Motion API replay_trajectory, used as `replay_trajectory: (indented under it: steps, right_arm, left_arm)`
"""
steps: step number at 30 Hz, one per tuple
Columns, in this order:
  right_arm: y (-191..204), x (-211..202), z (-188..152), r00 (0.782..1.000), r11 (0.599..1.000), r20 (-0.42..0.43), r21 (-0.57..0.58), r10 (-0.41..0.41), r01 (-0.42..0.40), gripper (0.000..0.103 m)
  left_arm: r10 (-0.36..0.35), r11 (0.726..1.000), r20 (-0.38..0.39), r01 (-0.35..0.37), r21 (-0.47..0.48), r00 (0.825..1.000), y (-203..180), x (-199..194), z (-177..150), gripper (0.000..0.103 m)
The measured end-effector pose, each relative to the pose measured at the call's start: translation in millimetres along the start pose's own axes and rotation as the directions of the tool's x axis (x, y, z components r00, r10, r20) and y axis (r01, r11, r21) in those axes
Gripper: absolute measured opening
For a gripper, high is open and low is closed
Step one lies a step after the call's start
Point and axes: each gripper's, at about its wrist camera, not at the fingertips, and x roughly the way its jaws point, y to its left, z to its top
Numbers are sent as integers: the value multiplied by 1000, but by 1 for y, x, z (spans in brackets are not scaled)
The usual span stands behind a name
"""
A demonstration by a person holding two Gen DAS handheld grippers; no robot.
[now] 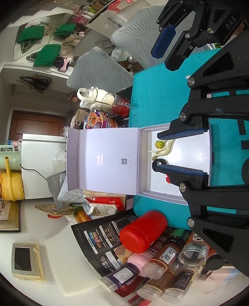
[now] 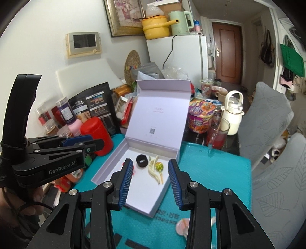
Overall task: Organize rigid objects
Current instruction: 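Lift both open grippers from the box and move them toward the remaining clips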
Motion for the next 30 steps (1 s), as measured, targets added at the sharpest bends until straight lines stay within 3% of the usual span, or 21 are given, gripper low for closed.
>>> replay_trajectory:
  steps: [30]
  right_arm:
    - [-41,-129,-98,999,1000,-33,-2,9,-9,38]
  left_arm:
    - [-6,1000,-4,6,-28,1000,-108,-82,-99,26]
